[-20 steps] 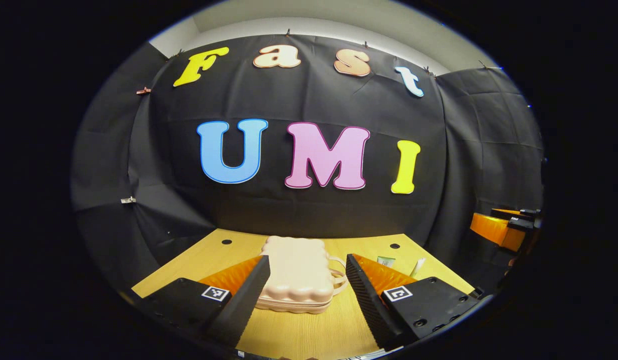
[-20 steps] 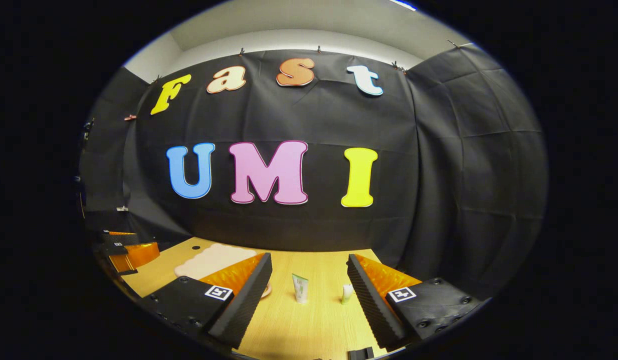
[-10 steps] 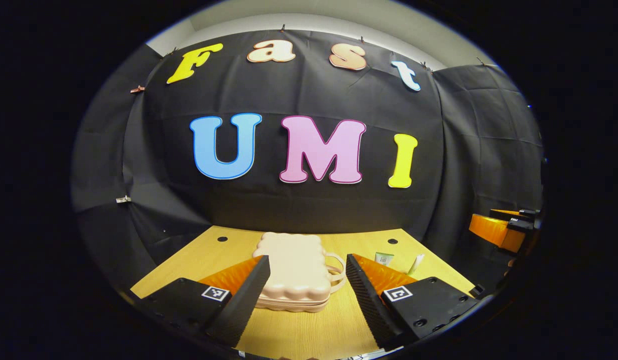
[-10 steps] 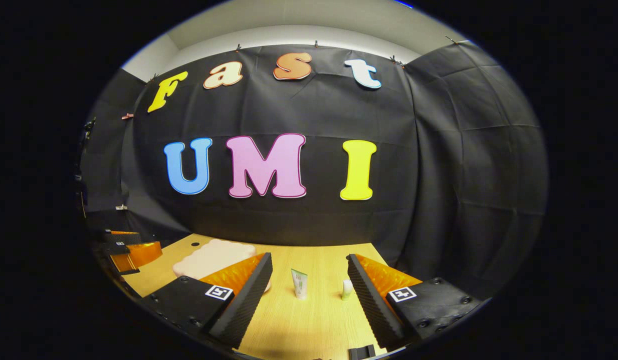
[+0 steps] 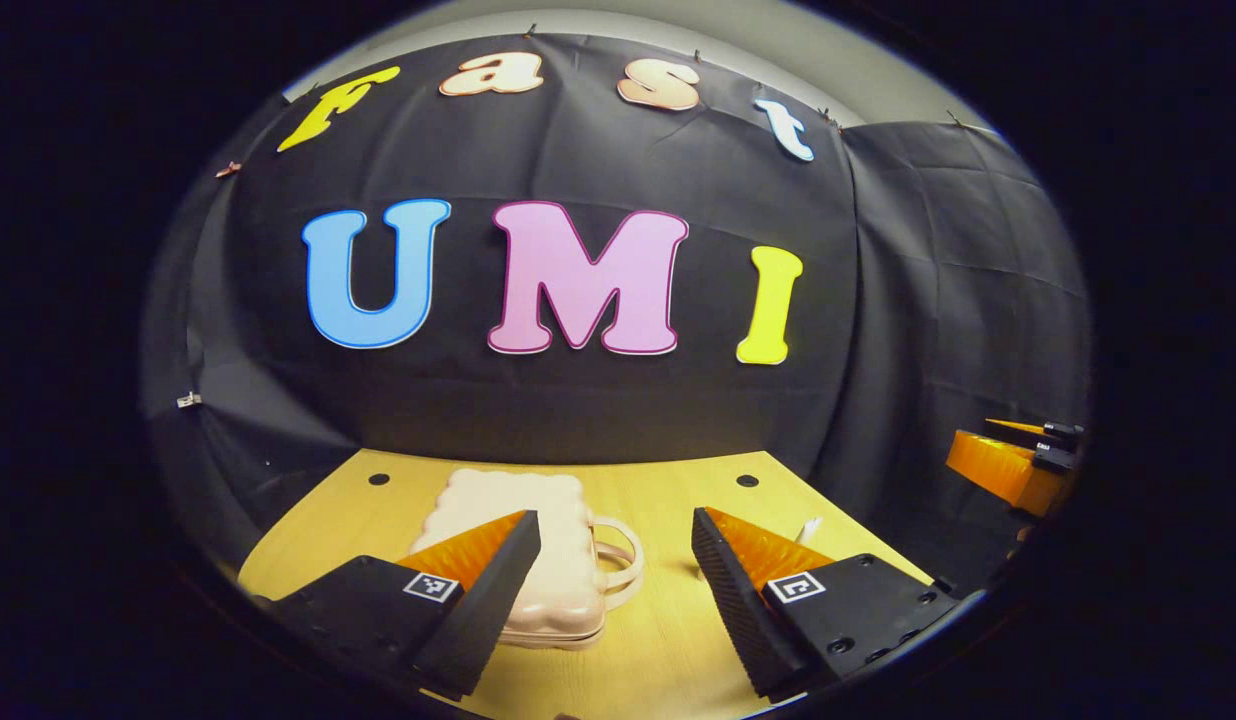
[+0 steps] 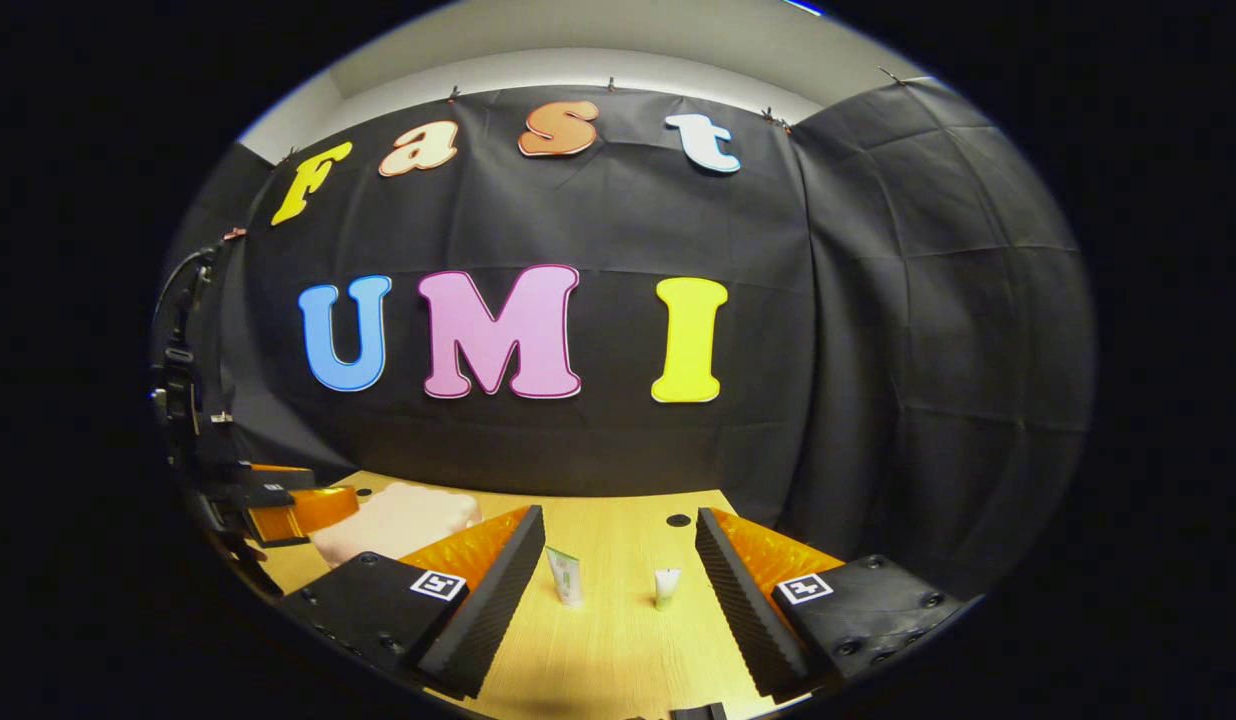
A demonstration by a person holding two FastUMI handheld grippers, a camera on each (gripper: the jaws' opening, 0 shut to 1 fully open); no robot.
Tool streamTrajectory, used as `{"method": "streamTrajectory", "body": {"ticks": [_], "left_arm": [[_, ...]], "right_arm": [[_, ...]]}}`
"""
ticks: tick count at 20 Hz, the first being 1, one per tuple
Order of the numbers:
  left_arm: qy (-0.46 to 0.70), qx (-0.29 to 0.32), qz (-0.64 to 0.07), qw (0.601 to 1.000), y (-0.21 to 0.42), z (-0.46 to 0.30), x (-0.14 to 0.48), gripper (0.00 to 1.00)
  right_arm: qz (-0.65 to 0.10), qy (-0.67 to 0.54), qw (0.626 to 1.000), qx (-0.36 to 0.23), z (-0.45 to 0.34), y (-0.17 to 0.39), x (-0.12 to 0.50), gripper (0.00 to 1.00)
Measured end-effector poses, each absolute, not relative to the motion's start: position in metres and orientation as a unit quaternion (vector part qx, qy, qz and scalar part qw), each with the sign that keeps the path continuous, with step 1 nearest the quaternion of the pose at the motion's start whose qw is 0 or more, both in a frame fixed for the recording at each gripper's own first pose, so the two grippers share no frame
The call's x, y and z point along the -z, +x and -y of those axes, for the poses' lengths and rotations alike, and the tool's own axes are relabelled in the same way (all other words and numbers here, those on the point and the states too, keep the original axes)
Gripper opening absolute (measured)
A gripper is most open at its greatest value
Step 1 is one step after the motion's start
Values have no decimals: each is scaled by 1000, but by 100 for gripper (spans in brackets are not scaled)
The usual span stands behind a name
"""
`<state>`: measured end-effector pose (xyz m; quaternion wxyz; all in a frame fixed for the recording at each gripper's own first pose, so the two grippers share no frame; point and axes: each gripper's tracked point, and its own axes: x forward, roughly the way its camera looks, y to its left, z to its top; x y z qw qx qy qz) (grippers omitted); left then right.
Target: First open the suitcase, pack the skin care products into it, and then close the suitcase.
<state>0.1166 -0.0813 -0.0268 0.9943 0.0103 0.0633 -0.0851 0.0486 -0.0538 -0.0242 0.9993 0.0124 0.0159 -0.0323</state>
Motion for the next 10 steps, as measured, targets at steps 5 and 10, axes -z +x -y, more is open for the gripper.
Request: {"method": "streamTrajectory", "body": {"ticks": [5,10], "left_arm": [[47,106,-113,987,189,121,71,96],[62,101,-188,975,257,144,140,94]], "right_arm": [[-29,5,999,28,73,76,43,96],[-55,-1,998,22,87,100,72,97]]}}
